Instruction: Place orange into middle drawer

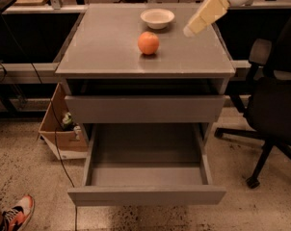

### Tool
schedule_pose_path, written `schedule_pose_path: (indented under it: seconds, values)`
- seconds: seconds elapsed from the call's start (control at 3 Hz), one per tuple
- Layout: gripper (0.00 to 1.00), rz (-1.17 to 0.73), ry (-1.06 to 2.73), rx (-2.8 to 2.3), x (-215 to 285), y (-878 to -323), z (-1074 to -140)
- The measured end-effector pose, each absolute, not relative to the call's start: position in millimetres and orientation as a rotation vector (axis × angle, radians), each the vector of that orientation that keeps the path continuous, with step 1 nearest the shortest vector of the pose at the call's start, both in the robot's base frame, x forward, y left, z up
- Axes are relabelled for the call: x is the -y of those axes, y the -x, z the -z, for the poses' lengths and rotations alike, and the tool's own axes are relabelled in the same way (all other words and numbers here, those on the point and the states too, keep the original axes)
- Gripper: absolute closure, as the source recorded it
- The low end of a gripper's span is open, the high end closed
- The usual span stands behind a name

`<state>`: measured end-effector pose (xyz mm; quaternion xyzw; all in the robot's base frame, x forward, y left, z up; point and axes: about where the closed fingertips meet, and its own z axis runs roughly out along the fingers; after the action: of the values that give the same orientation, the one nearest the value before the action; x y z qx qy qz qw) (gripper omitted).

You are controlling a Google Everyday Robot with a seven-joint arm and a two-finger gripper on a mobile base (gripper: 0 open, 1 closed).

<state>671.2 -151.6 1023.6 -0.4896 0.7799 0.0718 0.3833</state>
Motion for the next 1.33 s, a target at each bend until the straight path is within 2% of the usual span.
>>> schedule_pose_path:
  seconds: [0.33,0.67,1.33]
  values:
    - [0.00,-0.188,1.043,-1.961,111,-703,-1051]
    - [0.00,-0.218,0.934,-1.986,91,-722,-995]
    - [0.00,-0.237,0.911,-1.983,83,-732,-976]
